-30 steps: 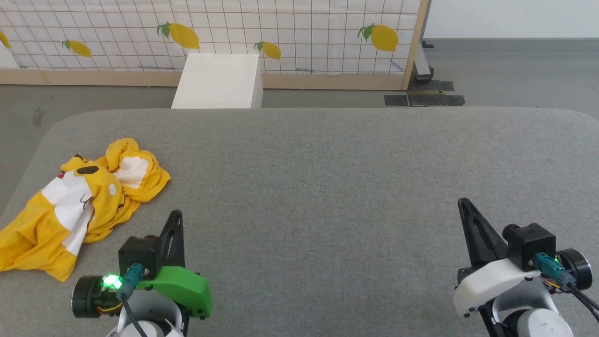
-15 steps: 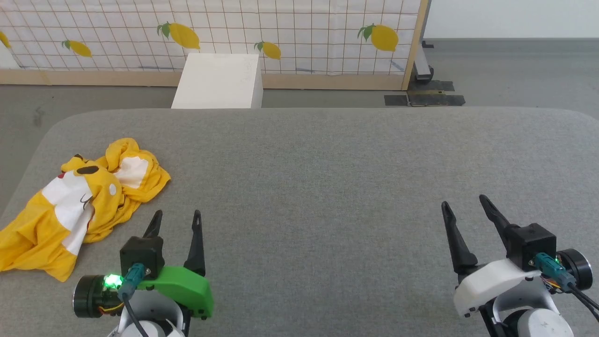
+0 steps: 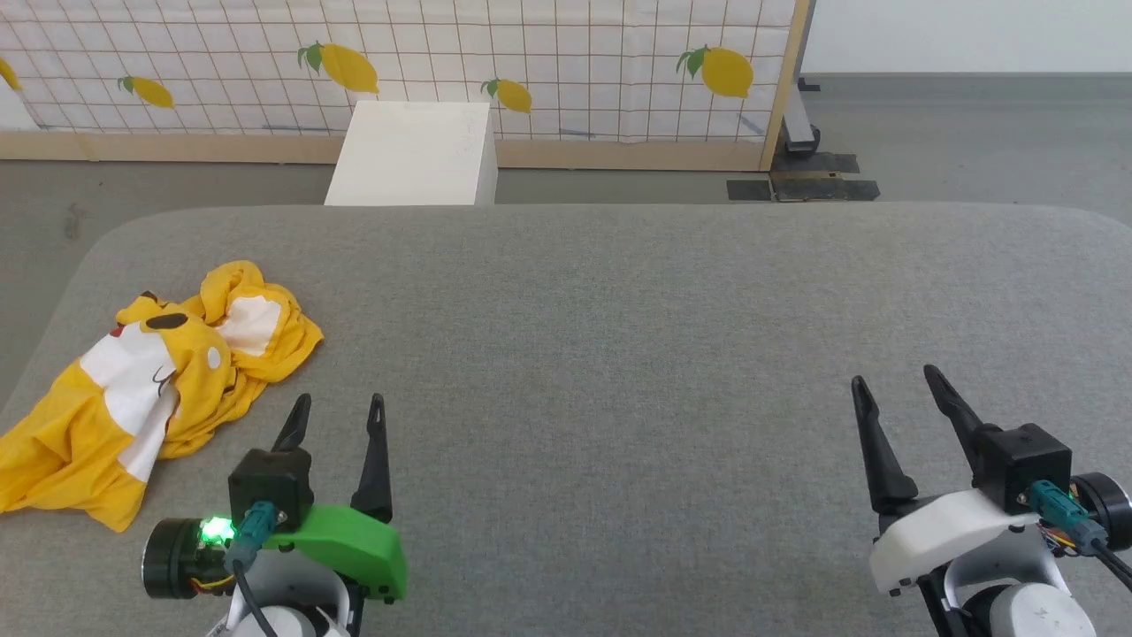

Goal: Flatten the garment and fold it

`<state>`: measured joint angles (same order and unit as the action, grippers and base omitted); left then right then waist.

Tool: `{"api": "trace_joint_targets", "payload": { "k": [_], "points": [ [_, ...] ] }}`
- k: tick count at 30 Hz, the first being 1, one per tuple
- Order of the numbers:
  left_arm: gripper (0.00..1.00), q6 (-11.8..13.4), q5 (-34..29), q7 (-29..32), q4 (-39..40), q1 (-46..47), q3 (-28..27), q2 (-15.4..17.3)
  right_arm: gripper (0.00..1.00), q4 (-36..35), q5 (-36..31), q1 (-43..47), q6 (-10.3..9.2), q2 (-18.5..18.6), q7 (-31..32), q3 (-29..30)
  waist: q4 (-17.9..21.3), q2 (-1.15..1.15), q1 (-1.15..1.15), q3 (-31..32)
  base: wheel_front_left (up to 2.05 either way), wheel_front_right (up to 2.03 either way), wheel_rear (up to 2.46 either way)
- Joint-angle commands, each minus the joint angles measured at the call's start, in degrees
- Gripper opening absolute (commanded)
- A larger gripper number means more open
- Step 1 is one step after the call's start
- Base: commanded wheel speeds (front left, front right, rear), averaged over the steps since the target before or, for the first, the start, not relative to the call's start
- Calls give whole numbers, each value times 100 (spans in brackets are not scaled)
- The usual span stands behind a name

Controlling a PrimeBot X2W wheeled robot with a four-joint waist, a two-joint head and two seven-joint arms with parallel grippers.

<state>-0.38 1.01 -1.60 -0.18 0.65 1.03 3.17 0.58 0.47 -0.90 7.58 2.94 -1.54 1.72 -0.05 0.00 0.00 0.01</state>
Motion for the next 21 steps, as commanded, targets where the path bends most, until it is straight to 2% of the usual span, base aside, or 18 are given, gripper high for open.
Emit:
{"api": "trace_joint_targets", "payload": {
  "k": [1, 21],
  "points": [
    [100, 48, -1, -62, 0, -74, 26, -3, 100, 18, 1, 104, -1, -1, -62, 35, -10, 0, 0, -3, 0, 0, 0],
    [100, 119, 91, -296, 6, -217, 12, -5, 100, 91, -22, 179, -3, -2, -297, 112, -374, 0, 0, 33, 0, 0, 0]
  ]
}}
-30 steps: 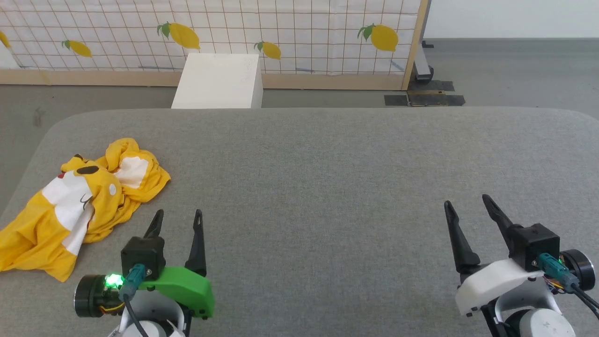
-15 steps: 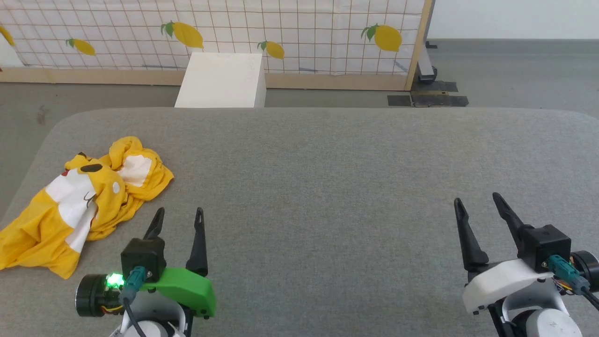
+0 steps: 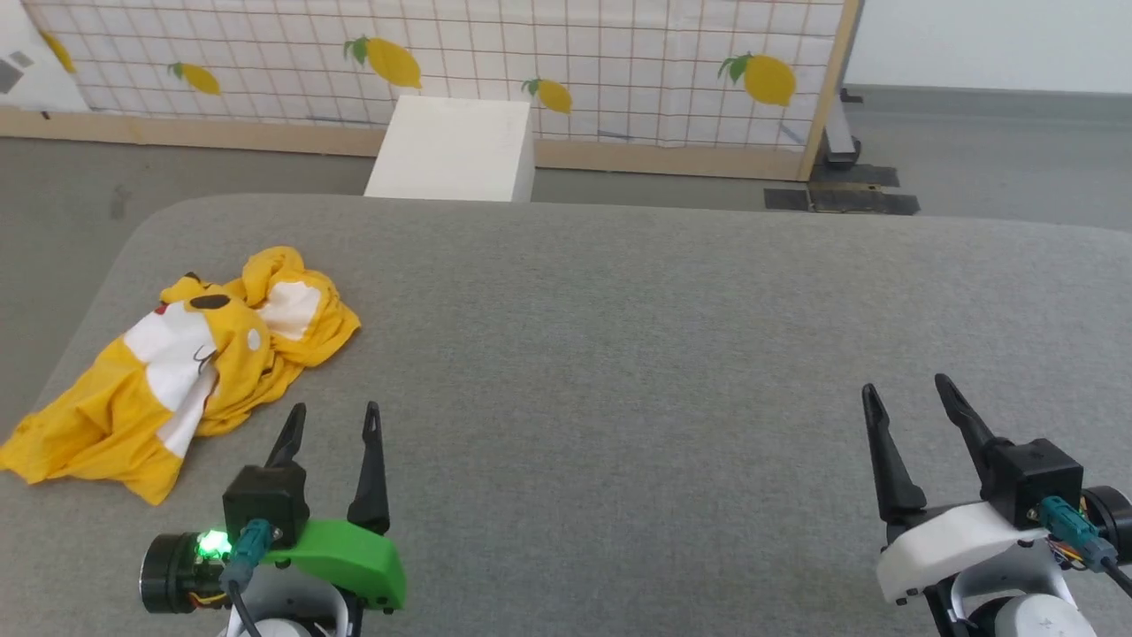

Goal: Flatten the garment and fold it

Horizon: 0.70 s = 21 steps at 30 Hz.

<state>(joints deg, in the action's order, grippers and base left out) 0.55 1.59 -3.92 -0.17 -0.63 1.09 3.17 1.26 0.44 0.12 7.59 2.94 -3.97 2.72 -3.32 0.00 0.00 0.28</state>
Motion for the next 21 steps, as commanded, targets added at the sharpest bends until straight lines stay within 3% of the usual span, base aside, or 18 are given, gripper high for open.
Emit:
{"api": "trace_joint_targets", "payload": {
  "k": [1, 21],
  "points": [
    [100, 28, 38, -75, 6, -98, 5, -5, 100, 28, -20, 77, -4, -2, -65, 7, -72, 0, 0, 9, 0, 0, 0],
    [100, 96, 135, -310, 9, -264, -9, -11, 100, 131, -9, 112, -5, -3, -301, -227, -829, 0, 0, 5, 0, 0, 0]
  ]
}}
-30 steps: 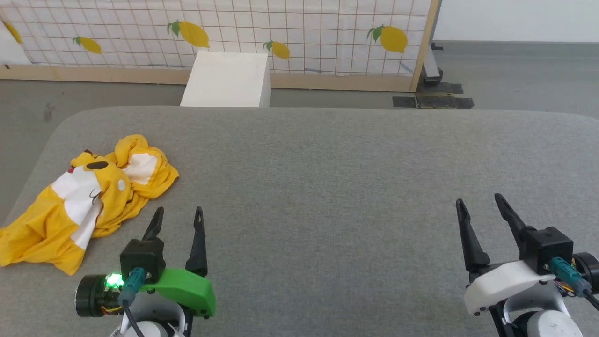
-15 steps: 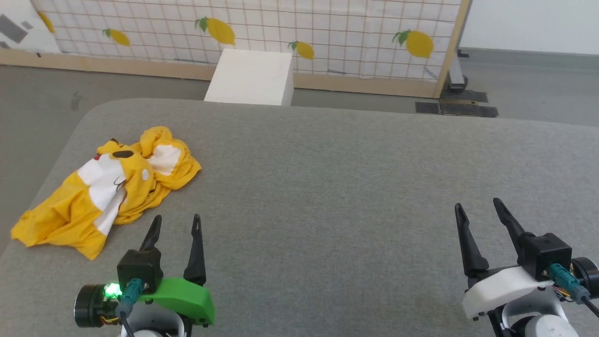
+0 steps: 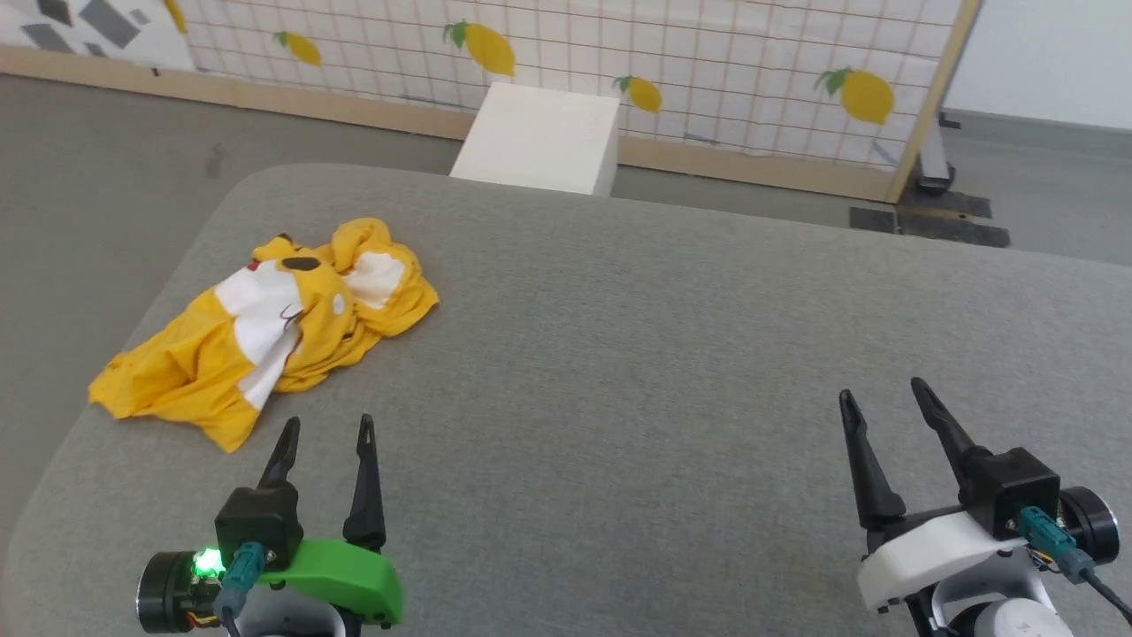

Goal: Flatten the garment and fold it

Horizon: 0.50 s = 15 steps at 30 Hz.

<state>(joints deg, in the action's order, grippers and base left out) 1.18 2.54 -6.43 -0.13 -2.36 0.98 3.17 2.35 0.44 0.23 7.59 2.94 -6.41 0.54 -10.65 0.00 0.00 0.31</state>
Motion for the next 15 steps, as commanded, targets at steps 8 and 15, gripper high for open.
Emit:
{"api": "trace_joint_targets", "payload": {
  "k": [8, 15],
  "points": [
    [100, 43, 78, -158, -9, -167, 7, -13, 100, 116, 0, 80, -6, -3, -157, -178, -466, 0, 0, 12, 0, 0, 0],
    [100, 42, 98, -238, -40, -214, 17, -15, 100, 210, 47, 91, -6, -4, -238, -323, -799, 0, 0, 59, 0, 0, 0]
  ]
}}
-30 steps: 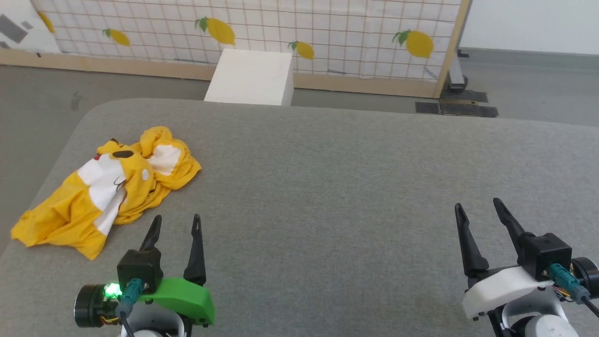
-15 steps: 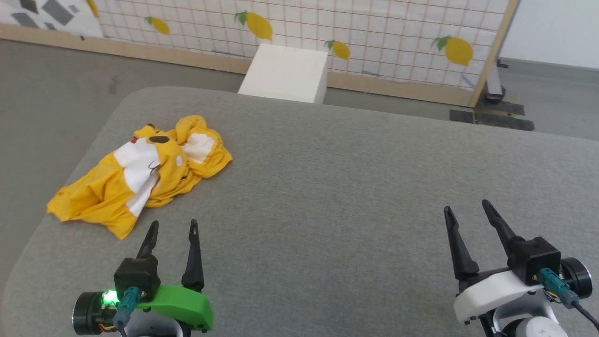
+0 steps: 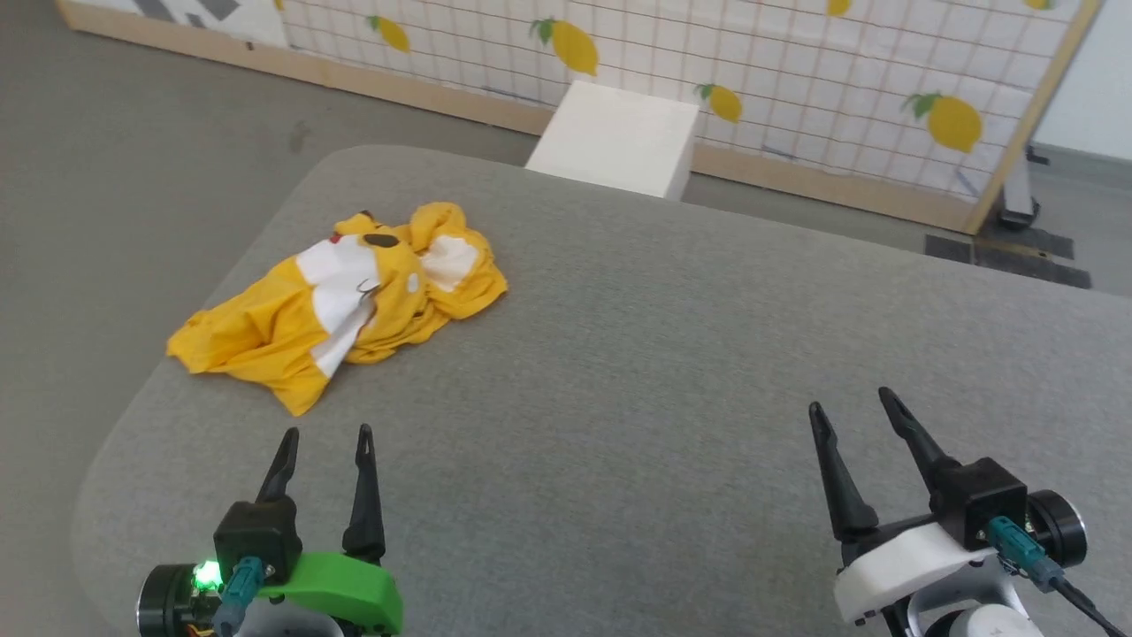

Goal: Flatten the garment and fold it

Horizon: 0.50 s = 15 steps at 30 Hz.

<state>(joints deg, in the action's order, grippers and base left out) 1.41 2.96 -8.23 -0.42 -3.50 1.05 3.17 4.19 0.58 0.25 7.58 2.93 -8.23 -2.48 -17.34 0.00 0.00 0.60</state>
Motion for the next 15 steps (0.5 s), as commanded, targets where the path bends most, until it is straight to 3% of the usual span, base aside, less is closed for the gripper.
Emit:
{"api": "trace_joint_targets", "payload": {
  "k": [1, 15],
  "points": [
    [100, 15, 58, -71, -16, -113, 11, -15, 100, 40, 45, 96, -5, -3, -68, -39, -187, 0, 0, 42, 0, 0, 0],
    [100, -21, 74, -236, -66, -297, -10, 49, 100, 216, 162, 160, -6, -3, -234, -213, -842, 0, 0, 157, 0, 0, 0]
  ]
}}
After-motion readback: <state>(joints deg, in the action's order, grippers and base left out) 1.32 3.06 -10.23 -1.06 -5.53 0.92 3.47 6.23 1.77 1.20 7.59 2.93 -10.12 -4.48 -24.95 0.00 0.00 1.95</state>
